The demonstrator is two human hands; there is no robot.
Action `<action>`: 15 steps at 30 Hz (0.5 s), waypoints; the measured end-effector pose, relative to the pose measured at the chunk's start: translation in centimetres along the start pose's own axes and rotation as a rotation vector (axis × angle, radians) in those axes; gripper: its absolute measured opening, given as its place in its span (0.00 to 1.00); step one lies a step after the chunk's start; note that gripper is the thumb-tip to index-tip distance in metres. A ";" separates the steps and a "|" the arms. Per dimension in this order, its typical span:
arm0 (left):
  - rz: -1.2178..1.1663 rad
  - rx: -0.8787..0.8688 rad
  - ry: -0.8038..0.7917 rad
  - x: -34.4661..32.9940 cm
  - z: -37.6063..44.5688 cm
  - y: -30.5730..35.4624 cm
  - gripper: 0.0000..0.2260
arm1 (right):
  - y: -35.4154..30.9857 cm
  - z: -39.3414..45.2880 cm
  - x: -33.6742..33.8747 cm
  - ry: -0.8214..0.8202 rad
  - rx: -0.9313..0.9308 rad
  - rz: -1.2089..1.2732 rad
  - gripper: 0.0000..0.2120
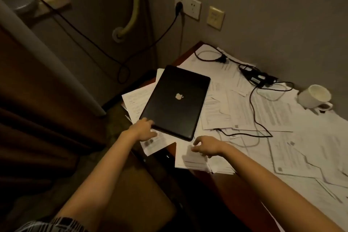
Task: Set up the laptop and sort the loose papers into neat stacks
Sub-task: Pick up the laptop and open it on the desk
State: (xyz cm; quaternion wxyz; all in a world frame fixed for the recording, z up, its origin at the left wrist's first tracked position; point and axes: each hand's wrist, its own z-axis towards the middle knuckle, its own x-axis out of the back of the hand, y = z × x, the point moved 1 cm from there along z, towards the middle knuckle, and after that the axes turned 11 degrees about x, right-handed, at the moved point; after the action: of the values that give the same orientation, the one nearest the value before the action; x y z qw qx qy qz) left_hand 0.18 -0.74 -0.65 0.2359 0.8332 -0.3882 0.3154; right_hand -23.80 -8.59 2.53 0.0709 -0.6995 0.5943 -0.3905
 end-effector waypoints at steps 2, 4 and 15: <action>-0.095 0.070 0.075 0.3 1.4 -0.6 0.28 | 0.0 1.7 0.0 0.073 -0.042 0.072 0.21; -0.180 0.128 0.126 0.3 2.6 -0.9 0.31 | 0.0 3.2 -0.3 0.118 -0.063 0.094 0.24; -0.550 0.294 0.364 0.2 7.0 0.2 0.25 | 1.0 8.3 0.0 0.516 -0.346 0.892 0.18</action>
State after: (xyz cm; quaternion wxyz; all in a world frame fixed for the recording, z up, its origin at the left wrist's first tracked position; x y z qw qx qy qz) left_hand 2.54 -5.37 -5.35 0.2550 0.8615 -0.0517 0.4359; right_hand -19.34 -11.88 -3.66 -0.0345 -0.2626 0.8871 -0.3781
